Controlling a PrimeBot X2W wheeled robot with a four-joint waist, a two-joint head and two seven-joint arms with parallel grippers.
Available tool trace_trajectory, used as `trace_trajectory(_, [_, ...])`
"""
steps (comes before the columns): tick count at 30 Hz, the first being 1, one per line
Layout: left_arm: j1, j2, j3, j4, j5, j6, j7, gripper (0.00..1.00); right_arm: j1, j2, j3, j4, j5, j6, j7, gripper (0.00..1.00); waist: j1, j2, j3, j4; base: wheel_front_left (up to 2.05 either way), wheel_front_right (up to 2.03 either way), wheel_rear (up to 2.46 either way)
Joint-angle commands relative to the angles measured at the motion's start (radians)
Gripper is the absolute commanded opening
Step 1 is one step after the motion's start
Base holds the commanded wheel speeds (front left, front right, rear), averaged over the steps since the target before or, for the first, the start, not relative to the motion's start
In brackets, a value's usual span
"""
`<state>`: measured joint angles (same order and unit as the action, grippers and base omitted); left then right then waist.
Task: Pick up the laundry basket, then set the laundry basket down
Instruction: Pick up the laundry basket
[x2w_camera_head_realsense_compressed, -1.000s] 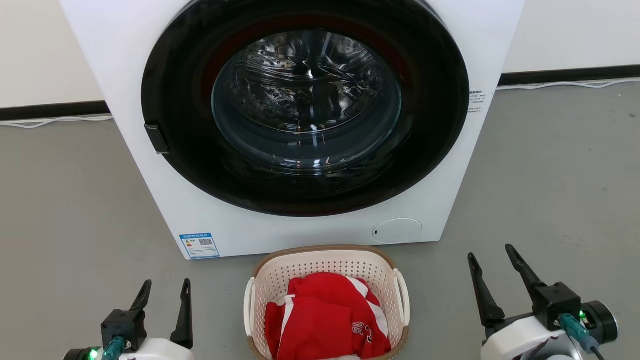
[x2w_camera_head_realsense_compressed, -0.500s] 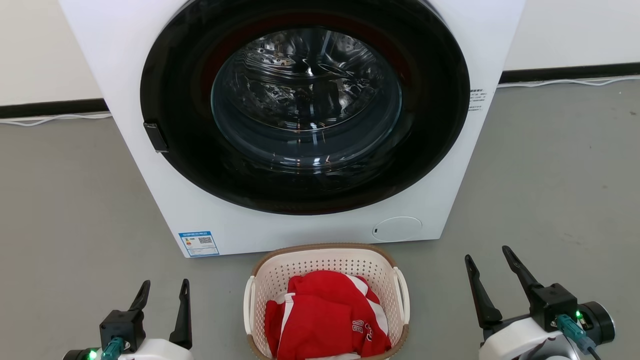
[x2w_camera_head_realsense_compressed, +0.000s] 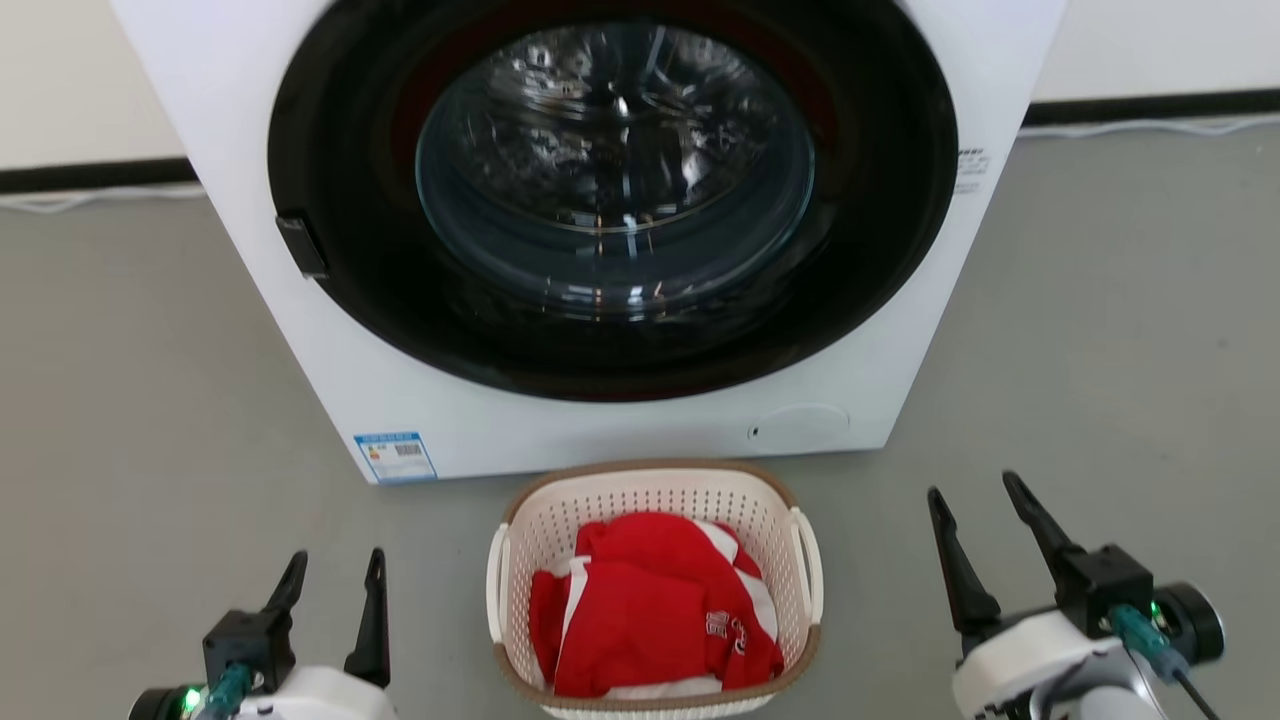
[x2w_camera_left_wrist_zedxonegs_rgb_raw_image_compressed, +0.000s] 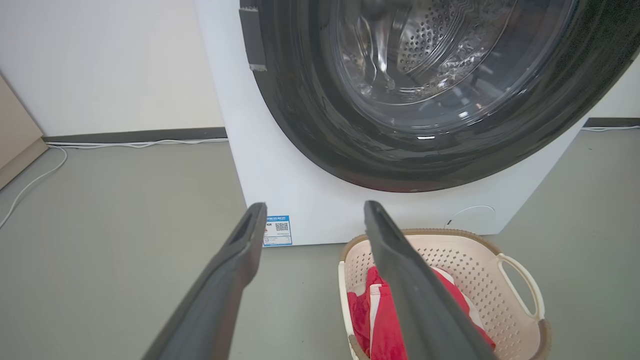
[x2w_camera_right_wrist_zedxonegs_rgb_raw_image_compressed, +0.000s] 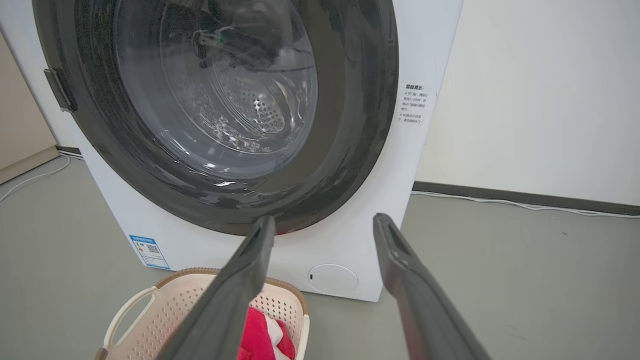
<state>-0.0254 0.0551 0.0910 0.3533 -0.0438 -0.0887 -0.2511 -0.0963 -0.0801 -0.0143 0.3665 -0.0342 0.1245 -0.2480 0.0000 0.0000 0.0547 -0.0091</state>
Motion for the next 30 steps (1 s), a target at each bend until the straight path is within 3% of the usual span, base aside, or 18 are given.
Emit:
trace_trajectory(1, [-0.057,0.005,0.027,-0.019,-0.005,-0.004,-0.011,1.0,-0.053,-0.001,0.029,-0.015,0.007,0.006,-0.014,1.0,0.0,0.0,0.021,0.003,0.0,0.0,0.0])
trace_trajectory(11, [-0.193,-0.002,0.017,0.04,-0.047,-0.015,-0.011,1.0,-0.192,0.007,0.037,0.095,0.001,0.006,-0.014,1.0,0.0,0.0,0.186,0.006,0.0,0.0,0.0])
trace_trajectory(30, [-0.559,-0.004,-0.059,0.431,-0.054,-0.029,-0.011,1.0,-0.519,0.023,0.055,0.407,-0.028,0.006,-0.014,1.0,0.0,0.0,0.527,-0.003,0.0,0.0,0.0])
